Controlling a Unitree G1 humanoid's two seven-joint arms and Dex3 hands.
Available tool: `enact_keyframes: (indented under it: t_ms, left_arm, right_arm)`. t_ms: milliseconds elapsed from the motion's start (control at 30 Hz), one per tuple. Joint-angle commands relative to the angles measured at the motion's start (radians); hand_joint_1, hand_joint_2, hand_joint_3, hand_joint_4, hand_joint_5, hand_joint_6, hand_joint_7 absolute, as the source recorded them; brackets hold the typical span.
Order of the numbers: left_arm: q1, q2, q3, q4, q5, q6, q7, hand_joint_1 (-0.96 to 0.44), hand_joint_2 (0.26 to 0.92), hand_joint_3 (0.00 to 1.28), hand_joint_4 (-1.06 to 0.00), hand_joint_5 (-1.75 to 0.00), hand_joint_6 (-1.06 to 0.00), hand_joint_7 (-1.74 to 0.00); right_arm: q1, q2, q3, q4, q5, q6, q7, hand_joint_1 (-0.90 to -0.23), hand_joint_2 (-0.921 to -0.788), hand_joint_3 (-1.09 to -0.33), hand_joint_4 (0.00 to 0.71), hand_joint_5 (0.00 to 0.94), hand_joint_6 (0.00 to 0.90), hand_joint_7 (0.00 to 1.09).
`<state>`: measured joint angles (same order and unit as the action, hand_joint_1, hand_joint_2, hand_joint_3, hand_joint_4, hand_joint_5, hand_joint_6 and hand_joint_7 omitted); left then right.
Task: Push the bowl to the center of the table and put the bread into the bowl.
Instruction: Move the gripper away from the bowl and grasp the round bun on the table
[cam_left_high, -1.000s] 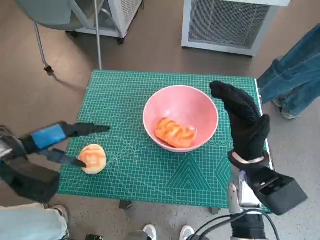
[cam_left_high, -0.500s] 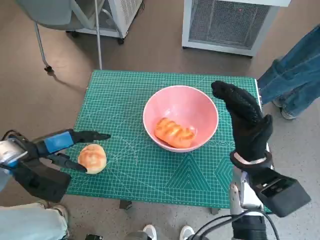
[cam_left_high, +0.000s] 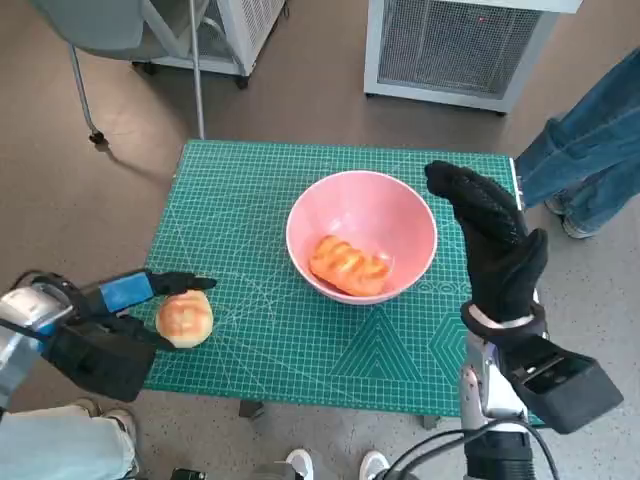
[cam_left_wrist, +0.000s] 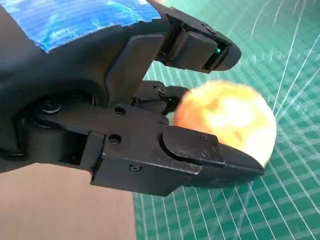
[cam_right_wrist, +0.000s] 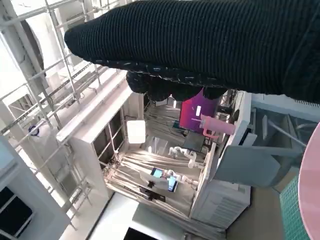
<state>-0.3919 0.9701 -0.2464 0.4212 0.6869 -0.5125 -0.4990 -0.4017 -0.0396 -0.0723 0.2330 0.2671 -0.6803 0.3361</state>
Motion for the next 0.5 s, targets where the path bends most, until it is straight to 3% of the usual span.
enact_keyframes:
  t_ms: [33, 167, 233, 267, 300, 333, 433, 500]
  left_arm:
    - [-0.010, -0.023, -0.025, 0.032, -0.012, 0.010, -0.016, 0.01, 0.812, 0.03, -0.42, -0.06, -0.49, -0.06]
    - [-0.023, -0.033, -0.057, 0.077, 0.020, -0.004, 0.017, 0.01, 0.866, 0.03, -0.54, -0.10, -0.57, -0.18]
    - [-0.033, -0.034, -0.075, 0.103, 0.039, -0.022, 0.043, -0.07, 0.893, 0.05, -0.60, -0.19, -0.56, -0.52]
    - [-0.038, -0.031, -0.084, 0.114, 0.051, -0.038, 0.063, -0.17, 0.903, 0.11, -0.59, -0.37, -0.54, -0.84]
    - [-0.042, -0.030, -0.091, 0.123, 0.059, -0.050, 0.079, -0.11, 0.909, 0.12, -0.57, -0.69, -0.56, -0.99]
    - [-0.047, -0.026, -0.099, 0.131, 0.068, -0.067, 0.096, -0.07, 0.913, 0.13, -0.57, -0.89, -0.57, -1.09]
    - [-0.060, -0.018, -0.114, 0.149, 0.079, -0.097, 0.127, -0.02, 0.912, 0.11, -0.59, -1.15, -0.64, -1.10]
    - [-0.067, -0.015, -0.119, 0.157, 0.081, -0.111, 0.139, -0.01, 0.913, 0.10, -0.60, -1.23, -0.65, -1.09]
  right_arm:
    - [0.023, -0.004, -0.002, 0.003, -0.015, 0.013, -0.008, -0.638, -0.921, -0.810, 0.233, 0.017, -0.001, 0.66]
    - [0.023, -0.004, -0.003, 0.006, -0.016, 0.012, -0.008, -0.638, -0.921, -0.808, 0.233, 0.018, -0.001, 0.66]
    - [0.023, -0.002, -0.002, 0.005, -0.018, 0.012, -0.010, -0.638, -0.921, -0.808, 0.233, 0.018, -0.001, 0.66]
    - [0.023, -0.002, -0.002, 0.004, -0.019, 0.012, -0.011, -0.638, -0.921, -0.808, 0.233, 0.018, -0.001, 0.66]
    - [0.024, -0.002, -0.002, 0.003, -0.020, 0.012, -0.011, -0.638, -0.921, -0.808, 0.233, 0.018, -0.001, 0.66]
    - [0.024, -0.002, -0.002, 0.002, -0.019, 0.013, -0.011, -0.638, -0.921, -0.808, 0.233, 0.019, -0.001, 0.66]
    - [0.025, -0.002, -0.003, 0.001, -0.018, 0.014, -0.011, -0.638, -0.921, -0.808, 0.233, 0.019, -0.001, 0.66]
    - [0.025, -0.002, -0.003, 0.000, -0.018, 0.015, -0.011, -0.638, -0.921, -0.808, 0.233, 0.019, -0.001, 0.66]
